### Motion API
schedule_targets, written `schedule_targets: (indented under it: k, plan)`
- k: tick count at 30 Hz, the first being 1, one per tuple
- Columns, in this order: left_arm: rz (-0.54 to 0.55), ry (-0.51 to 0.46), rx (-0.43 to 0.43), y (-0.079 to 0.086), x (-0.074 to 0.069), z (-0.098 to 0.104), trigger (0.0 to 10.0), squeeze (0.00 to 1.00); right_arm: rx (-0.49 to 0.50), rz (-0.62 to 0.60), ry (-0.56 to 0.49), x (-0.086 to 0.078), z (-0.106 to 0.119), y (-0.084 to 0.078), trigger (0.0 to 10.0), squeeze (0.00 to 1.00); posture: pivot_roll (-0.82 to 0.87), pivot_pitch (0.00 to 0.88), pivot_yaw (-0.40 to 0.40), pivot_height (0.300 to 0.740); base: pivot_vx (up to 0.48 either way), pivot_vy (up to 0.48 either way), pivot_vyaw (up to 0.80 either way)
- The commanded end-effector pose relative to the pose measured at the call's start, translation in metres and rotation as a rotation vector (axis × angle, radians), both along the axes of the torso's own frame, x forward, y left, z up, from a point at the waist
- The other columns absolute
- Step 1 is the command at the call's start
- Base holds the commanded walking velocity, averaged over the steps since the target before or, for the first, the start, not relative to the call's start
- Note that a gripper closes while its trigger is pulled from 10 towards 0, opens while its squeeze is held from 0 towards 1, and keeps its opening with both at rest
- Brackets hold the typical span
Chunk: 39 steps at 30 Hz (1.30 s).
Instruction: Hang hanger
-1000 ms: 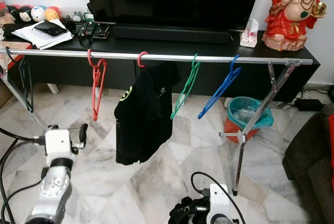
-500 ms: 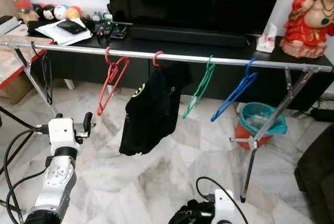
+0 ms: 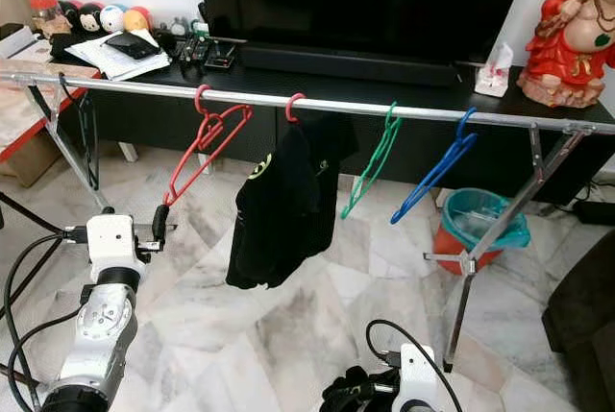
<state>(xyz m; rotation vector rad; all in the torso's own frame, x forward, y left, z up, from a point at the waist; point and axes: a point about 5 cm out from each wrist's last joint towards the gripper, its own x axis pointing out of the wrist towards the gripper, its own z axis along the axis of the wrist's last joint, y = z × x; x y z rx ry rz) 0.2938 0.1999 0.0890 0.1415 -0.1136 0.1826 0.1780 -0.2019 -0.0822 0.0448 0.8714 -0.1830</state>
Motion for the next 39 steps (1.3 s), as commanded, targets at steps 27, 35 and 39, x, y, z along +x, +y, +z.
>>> schedule_targets:
  k: [27,35,39]
  plan:
    - [-0.022,-0.004,-0.01,-0.002,0.002,0.008,10.0,0.0,-0.008,-0.025,-0.173,0.034,0.02,0.004,10.0,0.0,0.09,0.019,-0.047,0.736,0.261,0.0,0.0]
    - [-0.023,-0.015,-0.007,-0.001,0.003,0.012,10.0,0.0,-0.013,-0.004,-0.115,0.024,0.013,0.009,10.0,0.0,0.09,0.022,-0.048,0.736,0.26,0.0,0.0]
    - [-0.022,-0.017,-0.006,0.0,0.003,0.013,10.0,0.0,-0.02,0.004,-0.1,0.022,0.011,0.009,10.0,0.0,0.09,0.022,-0.048,0.736,0.262,0.0,0.0]
